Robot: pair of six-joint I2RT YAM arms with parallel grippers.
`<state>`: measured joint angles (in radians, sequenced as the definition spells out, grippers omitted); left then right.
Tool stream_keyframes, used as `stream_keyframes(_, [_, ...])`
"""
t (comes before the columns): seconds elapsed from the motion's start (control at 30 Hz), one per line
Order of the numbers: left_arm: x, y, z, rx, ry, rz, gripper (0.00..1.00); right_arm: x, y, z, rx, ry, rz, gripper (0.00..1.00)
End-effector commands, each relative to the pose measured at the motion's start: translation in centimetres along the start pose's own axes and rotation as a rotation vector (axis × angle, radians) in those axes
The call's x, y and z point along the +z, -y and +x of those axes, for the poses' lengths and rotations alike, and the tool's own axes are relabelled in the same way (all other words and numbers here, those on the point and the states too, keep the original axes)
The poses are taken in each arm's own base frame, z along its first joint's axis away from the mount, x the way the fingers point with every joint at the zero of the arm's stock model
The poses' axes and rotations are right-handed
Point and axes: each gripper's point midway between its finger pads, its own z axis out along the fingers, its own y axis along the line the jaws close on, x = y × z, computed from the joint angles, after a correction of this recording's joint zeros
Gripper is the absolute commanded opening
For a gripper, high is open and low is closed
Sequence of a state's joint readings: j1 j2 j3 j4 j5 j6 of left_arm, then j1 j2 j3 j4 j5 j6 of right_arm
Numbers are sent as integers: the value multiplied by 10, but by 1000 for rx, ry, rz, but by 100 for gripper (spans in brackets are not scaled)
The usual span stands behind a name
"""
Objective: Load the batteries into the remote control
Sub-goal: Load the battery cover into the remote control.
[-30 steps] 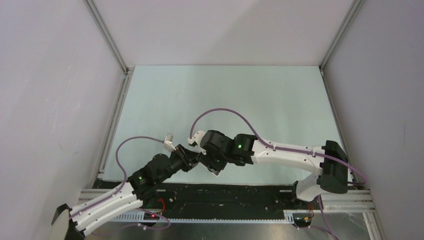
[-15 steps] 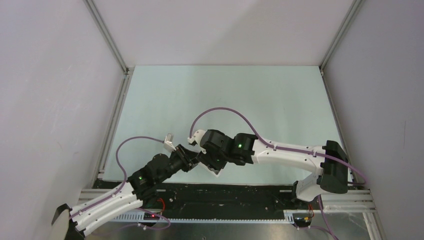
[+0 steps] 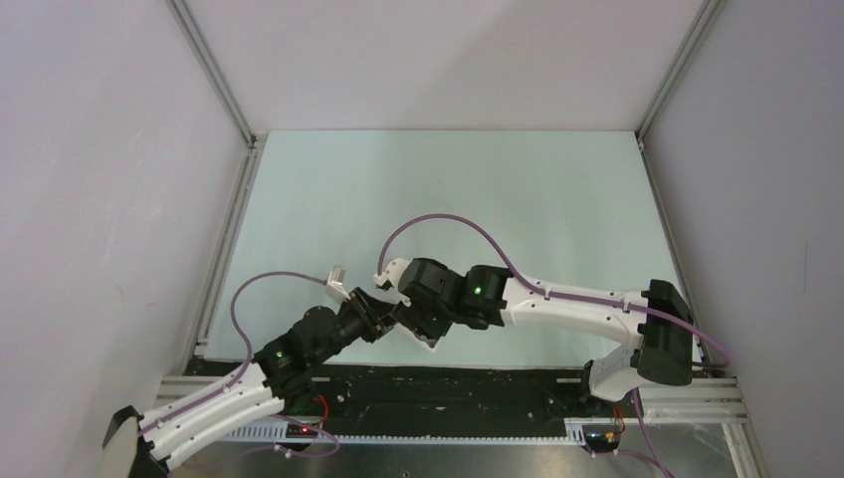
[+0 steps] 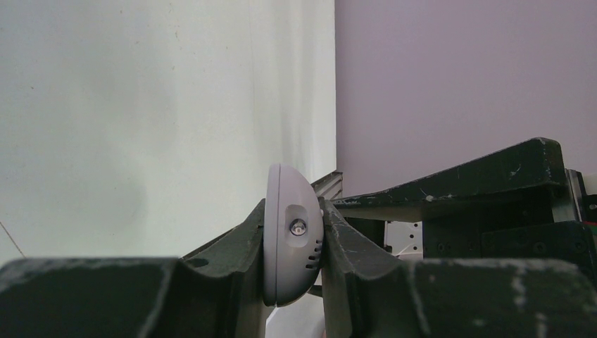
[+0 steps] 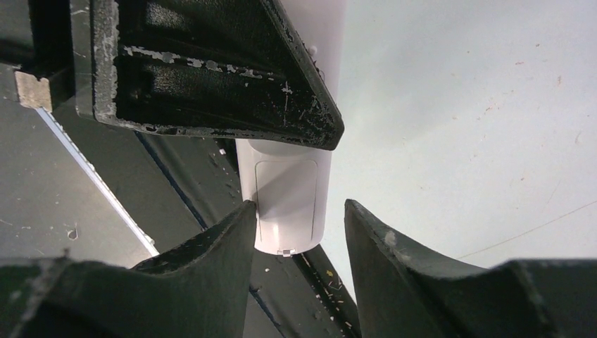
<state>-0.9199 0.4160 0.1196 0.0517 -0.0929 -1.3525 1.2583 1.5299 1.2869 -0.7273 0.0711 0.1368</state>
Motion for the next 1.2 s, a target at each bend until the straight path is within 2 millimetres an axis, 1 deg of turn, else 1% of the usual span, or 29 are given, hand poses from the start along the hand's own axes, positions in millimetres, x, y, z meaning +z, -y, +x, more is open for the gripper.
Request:
stream_keyframes(0.0, [-5, 39, -8, -10, 20, 118, 0, -10, -5, -24, -6, 75, -24, 55])
stream_keyframes(0.1, [-5, 39, -9, -13, 22, 119, 0, -13, -8, -28, -6, 93, -39, 57])
stream_keyframes(0.23, [-5, 37, -9, -16, 24, 118, 0, -23, -12, -38, -2, 145, -57, 60])
stream_keyframes(0.3, [-5, 37, -9, -17, 24, 118, 0, -31, -13, -45, -2, 185, -60, 62])
stream_keyframes(0.37, [-6, 38, -9, -18, 26, 123, 0, -45, -15, -54, 0, 240, -55, 63])
stream_keyframes(0.47, [-7, 40, -10, -23, 31, 131, 0, -57, -10, -59, 40, 286, -15, 65])
stream_keyframes(0.5, [-7, 39, -11, -24, 36, 131, 0, -62, -10, -60, 69, 304, -8, 66])
stream_keyframes(0.53, [-7, 40, -12, -27, 39, 135, 0, -65, -3, -61, 97, 323, 30, 67])
stream_keyframes(0.57, [-7, 40, -13, -28, 46, 137, 0, -69, 0, -61, 157, 347, 43, 69])
stream_keyframes(0.6, [-9, 42, -14, -30, 52, 148, 0, -72, 10, -62, 204, 373, 97, 71])
stream_keyframes(0.63, [-9, 43, -16, -35, 62, 154, 0, -76, 13, -60, 299, 403, 104, 72])
stream_keyframes(0.67, [-11, 45, -18, -40, 75, 167, 0, -79, 21, -60, 355, 430, 141, 73])
stream_keyframes(0.7, [-13, 48, -20, -47, 84, 179, 0, -83, 21, -58, 454, 466, 124, 74])
stream_keyframes(0.73, [-15, 51, -24, -54, 102, 199, 0, -85, 21, -58, 505, 494, 118, 74])
stream_keyframes(0.77, [-16, 50, -25, -60, 110, 205, 0, -88, 16, -58, 581, 543, 73, 74])
stream_keyframes(0.83, [-23, 58, -31, -72, 141, 249, 0, -95, 12, -59, 690, 641, 37, 74])
stream_keyframes(0.9, [-26, 59, -35, -81, 158, 270, 0, -99, 10, -56, 776, 726, 12, 75])
stream_keyframes(0.93, [-27, 60, -36, -86, 166, 276, 0, -102, 8, -54, 796, 749, 1, 75])
stream_keyframes(0.97, [-28, 61, -36, -94, 167, 286, 0, -100, 13, -51, 843, 776, 23, 75])
stream_keyframes(1.0, [-28, 61, -37, -98, 169, 289, 0, -99, 11, -48, 866, 783, 17, 76])
stream_keyframes(1.03, [-29, 62, -37, -103, 171, 296, 0, -101, 15, -48, 884, 804, 42, 77])
stream_keyframes(1.07, [-29, 62, -38, -104, 172, 296, 0, -102, 12, -48, 899, 818, 30, 79])
stream_keyframes(1.1, [-30, 62, -38, -108, 173, 299, 0, -105, 15, -50, 914, 844, 42, 79])
stream_keyframes(1.17, [-30, 63, -38, -113, 174, 302, 0, -107, 11, -53, 942, 873, 4, 81])
